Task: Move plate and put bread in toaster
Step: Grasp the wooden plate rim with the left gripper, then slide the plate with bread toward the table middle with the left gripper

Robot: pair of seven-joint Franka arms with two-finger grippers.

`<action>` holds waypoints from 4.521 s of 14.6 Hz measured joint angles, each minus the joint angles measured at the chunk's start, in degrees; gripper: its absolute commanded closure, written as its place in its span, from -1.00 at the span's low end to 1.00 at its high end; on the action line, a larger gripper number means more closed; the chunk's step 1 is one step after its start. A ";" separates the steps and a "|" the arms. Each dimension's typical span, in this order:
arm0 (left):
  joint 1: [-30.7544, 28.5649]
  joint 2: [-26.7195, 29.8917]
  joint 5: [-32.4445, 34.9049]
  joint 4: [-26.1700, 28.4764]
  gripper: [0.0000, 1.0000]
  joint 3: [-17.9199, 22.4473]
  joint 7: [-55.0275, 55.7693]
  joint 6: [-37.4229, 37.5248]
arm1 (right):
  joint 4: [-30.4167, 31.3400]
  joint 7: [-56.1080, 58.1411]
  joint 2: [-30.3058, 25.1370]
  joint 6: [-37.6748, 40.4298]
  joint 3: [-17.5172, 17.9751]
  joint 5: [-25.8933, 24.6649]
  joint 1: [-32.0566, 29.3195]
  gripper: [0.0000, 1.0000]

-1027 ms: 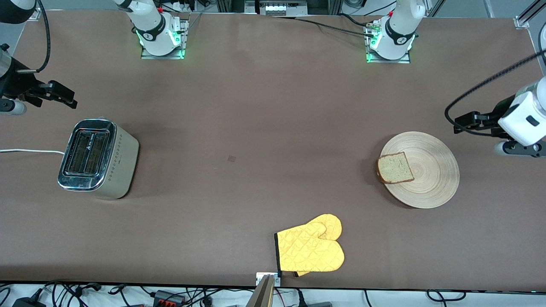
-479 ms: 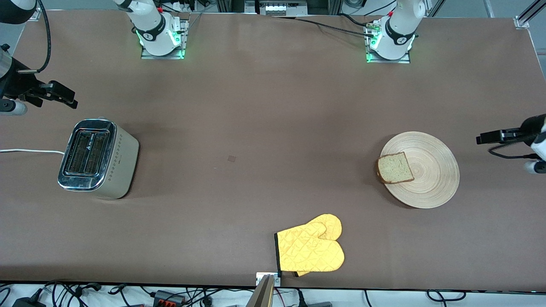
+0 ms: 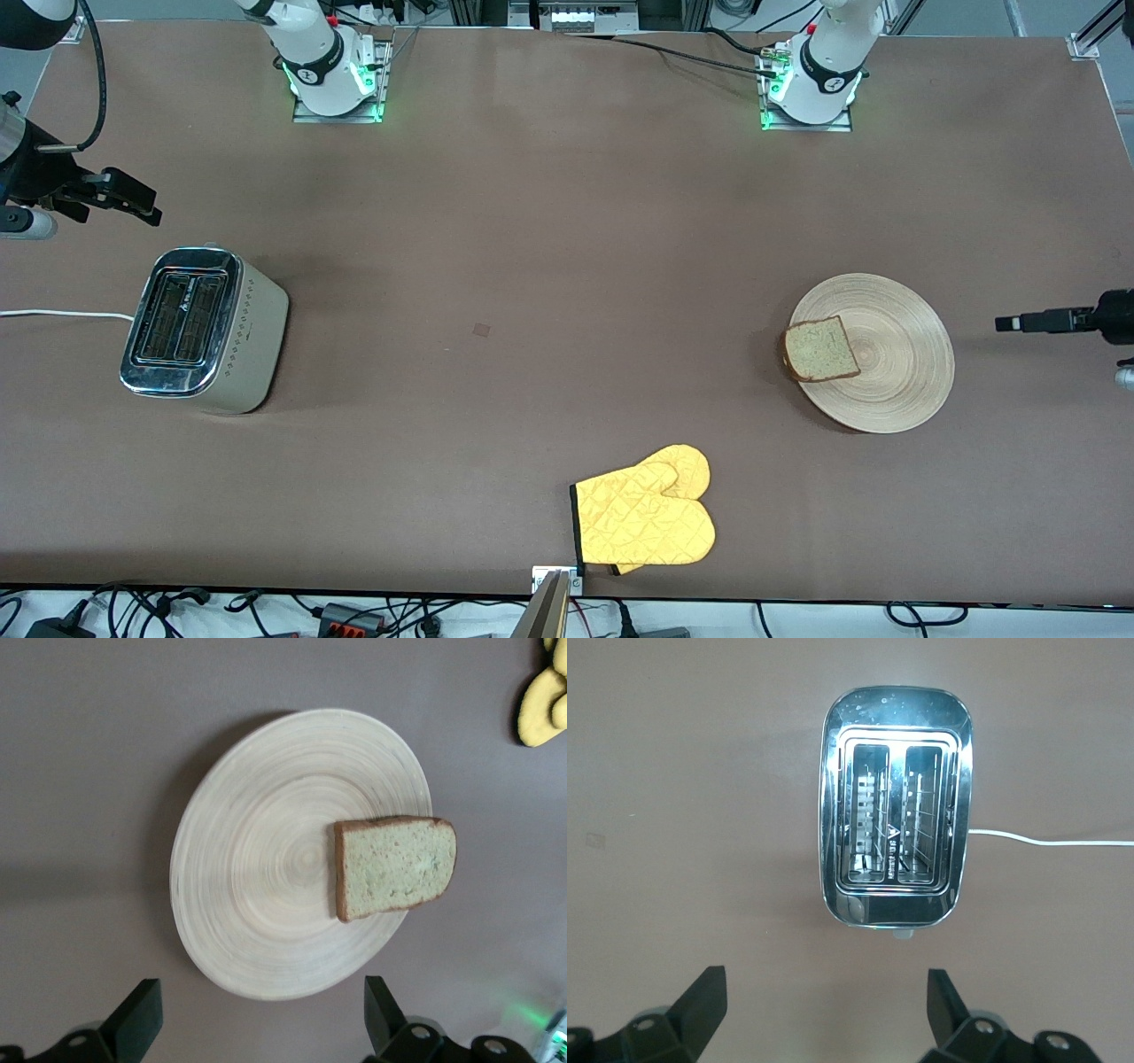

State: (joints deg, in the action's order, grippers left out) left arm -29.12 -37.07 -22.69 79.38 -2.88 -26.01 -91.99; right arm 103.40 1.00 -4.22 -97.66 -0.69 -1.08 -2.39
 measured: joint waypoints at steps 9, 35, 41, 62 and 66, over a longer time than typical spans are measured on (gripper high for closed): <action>-4.69 -11.65 -15.38 -0.20 -1.00 -0.07 -19.59 -1.41 | 0.00 0.00 0.00 -0.01 0.00 0.00 0.00 -1.00; -6.66 -18.12 -17.91 -0.26 0.98 -1.47 -27.03 0.67 | 0.00 0.00 0.00 -0.02 0.00 0.00 0.00 -1.00; -4.02 -18.16 -17.92 0.14 0.98 -4.22 -26.73 7.40 | 0.01 0.00 0.03 -0.38 0.00 0.00 0.00 -1.00; 16.30 -13.63 -49.07 26.50 0.19 -27.49 -24.27 -41.77 | 0.11 0.51 0.53 -1.08 0.00 0.00 0.00 -1.00; 15.58 -13.37 -49.19 26.48 -1.00 -27.48 -24.47 -41.74 | 0.14 0.64 0.83 -1.22 0.00 0.00 0.00 -1.00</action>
State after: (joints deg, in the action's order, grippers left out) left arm -13.53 -50.44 -71.89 105.86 -30.36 -50.48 -133.73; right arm 103.54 1.64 -3.39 -98.88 -0.68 -1.08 -2.39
